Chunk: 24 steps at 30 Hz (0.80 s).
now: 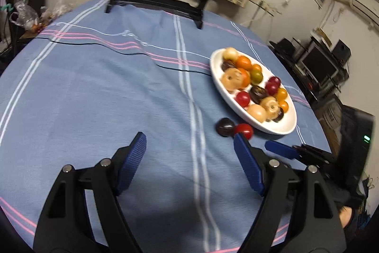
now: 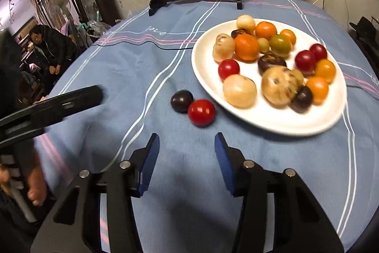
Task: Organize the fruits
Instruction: 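Grasp the dark mangosteen with the left tool while the right tool grasps the red fruit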
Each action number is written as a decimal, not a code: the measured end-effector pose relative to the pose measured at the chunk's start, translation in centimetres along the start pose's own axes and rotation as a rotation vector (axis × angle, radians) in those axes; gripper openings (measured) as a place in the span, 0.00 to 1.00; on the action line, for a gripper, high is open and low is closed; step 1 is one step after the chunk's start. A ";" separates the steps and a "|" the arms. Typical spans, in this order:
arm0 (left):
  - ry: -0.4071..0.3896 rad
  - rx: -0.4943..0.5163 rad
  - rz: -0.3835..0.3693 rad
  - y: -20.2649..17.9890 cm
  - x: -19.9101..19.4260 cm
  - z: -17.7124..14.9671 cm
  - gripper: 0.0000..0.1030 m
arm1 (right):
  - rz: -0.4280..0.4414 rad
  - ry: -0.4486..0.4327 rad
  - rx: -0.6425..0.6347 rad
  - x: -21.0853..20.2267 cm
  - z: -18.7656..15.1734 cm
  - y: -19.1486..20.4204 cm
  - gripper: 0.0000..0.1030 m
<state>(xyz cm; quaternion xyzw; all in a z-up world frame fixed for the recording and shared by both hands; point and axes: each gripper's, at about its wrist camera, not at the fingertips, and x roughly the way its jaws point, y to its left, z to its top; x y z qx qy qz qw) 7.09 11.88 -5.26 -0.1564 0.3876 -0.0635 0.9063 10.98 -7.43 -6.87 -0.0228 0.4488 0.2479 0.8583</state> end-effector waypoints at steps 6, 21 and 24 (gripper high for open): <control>-0.011 -0.015 -0.006 1.0 -0.5 0.1 0.76 | -0.056 0.024 -0.020 2.3 1.2 -0.2 0.45; 0.100 0.153 -0.033 -5.4 4.6 0.0 0.76 | -0.029 0.030 0.044 -2.0 -3.2 -2.9 0.31; 0.114 0.224 -0.016 -7.3 6.3 0.0 0.76 | -0.035 0.030 0.099 -3.2 -5.1 -5.0 0.31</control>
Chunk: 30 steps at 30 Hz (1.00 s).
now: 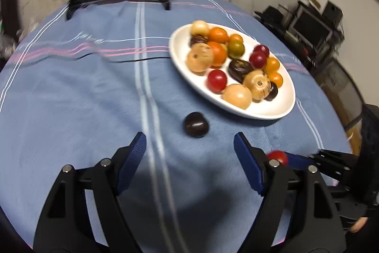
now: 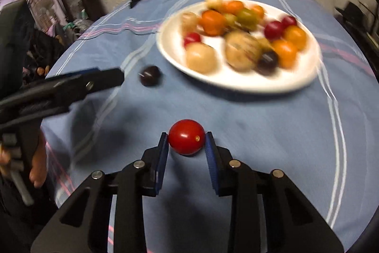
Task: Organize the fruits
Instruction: 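Grasp the dark mangosteen with the left tool while the right tool grasps the red fruit, then lower both fruits onto the white plate and open both tools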
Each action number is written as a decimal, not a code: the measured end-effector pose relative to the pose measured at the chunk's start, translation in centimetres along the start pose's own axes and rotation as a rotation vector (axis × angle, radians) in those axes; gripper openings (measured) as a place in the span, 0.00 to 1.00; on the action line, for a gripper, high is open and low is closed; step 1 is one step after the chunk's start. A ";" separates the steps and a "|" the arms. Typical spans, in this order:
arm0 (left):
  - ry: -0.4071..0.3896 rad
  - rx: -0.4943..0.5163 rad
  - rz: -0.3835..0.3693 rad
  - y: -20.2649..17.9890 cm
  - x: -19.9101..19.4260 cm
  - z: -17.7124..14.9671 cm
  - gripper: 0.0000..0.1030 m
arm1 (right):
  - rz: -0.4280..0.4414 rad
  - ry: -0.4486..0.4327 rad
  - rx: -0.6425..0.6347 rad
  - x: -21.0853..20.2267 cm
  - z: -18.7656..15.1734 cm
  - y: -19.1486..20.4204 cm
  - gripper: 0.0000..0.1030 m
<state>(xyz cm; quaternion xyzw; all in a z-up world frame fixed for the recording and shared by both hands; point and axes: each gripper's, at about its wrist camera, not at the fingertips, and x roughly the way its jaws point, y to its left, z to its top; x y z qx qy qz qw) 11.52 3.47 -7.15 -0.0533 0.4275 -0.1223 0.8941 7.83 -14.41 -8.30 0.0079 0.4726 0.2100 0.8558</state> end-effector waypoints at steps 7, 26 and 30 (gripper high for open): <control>0.057 0.060 0.011 -1.8 3.7 0.6 0.75 | 0.047 -0.033 0.049 -1.2 -1.1 -2.1 0.31; 0.059 0.015 0.056 -0.6 4.3 0.6 0.31 | 0.061 -0.005 0.065 -1.3 -1.3 -1.8 0.31; 0.057 0.007 0.048 -0.4 4.1 0.4 0.28 | 0.047 0.000 0.065 -0.9 -1.1 -1.4 0.31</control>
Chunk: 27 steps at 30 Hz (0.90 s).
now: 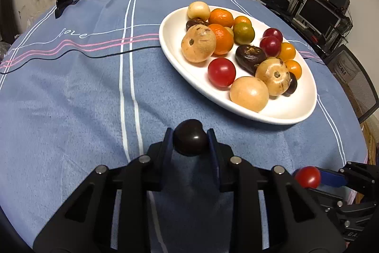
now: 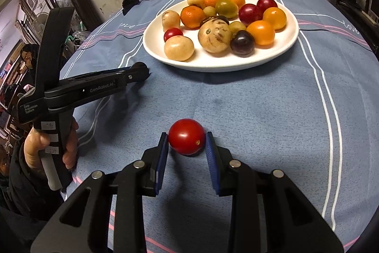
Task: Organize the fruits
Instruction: 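Lower both fruits onto the white plate and open both tools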
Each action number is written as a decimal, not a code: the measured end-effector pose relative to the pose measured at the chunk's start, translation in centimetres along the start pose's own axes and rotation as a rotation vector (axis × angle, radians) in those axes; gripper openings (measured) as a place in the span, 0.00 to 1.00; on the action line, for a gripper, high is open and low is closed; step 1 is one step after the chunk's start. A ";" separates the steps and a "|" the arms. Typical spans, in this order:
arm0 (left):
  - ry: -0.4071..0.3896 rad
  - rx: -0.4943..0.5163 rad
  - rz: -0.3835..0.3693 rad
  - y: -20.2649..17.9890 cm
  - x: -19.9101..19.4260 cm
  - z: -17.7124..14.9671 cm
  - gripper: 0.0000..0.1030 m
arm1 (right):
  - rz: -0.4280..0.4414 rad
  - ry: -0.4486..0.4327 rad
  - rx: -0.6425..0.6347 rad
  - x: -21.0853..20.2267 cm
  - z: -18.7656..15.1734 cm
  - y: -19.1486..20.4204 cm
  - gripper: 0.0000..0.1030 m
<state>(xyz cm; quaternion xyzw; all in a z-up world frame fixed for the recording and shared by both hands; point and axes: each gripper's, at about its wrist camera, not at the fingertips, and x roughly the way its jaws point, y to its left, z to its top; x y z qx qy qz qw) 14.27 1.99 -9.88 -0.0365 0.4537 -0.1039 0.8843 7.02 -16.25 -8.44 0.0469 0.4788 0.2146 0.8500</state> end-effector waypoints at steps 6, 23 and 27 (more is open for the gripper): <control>-0.039 -0.047 -0.061 0.8 -2.6 -1.1 0.27 | -0.018 -0.005 0.003 -0.3 0.1 0.3 0.31; -0.105 0.028 -0.119 -3.7 -5.9 5.5 0.28 | -0.081 -0.157 -0.021 -3.5 7.8 -3.0 0.31; -0.062 0.043 -0.095 -5.3 -1.9 9.1 0.28 | -0.117 -0.169 -0.016 -1.5 10.8 -4.3 0.31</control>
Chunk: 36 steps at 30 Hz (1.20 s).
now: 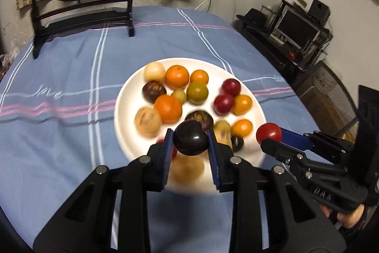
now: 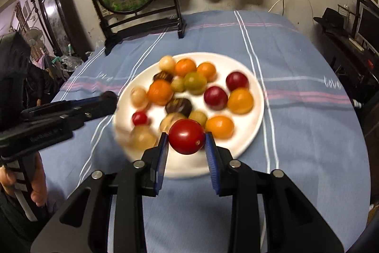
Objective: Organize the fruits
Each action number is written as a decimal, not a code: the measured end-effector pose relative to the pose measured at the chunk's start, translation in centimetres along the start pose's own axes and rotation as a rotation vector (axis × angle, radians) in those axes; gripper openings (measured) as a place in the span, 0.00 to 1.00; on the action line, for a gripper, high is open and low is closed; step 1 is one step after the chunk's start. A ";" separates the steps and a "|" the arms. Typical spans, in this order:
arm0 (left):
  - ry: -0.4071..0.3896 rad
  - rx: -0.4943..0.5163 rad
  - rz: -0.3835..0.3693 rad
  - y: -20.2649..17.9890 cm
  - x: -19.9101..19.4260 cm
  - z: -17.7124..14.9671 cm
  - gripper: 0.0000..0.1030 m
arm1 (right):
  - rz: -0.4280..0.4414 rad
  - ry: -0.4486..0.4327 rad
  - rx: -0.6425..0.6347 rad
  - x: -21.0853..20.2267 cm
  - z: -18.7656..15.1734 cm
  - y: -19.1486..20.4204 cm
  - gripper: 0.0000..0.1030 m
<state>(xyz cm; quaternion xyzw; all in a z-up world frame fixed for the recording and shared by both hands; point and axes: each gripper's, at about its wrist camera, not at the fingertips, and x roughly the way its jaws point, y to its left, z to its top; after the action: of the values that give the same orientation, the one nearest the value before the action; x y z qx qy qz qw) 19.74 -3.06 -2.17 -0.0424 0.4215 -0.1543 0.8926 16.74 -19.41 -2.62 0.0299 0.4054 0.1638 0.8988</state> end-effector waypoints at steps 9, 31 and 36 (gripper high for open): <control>0.080 -0.054 0.002 0.6 5.3 1.6 0.31 | -0.017 0.028 0.030 4.0 1.2 -2.1 0.32; -0.074 -0.044 0.159 -0.3 -5.8 -7.0 0.96 | -0.119 0.040 0.025 -1.7 -5.6 1.2 0.99; -0.091 -0.024 0.177 -1.2 -7.8 -8.7 0.96 | -0.139 0.041 0.006 -3.4 -7.3 2.4 0.99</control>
<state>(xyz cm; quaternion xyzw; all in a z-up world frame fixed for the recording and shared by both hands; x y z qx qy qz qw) 8.14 -1.26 -1.78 -0.0228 0.3843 -0.0678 0.9204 8.59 -18.76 -4.62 0.0011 0.4254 0.1001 0.8995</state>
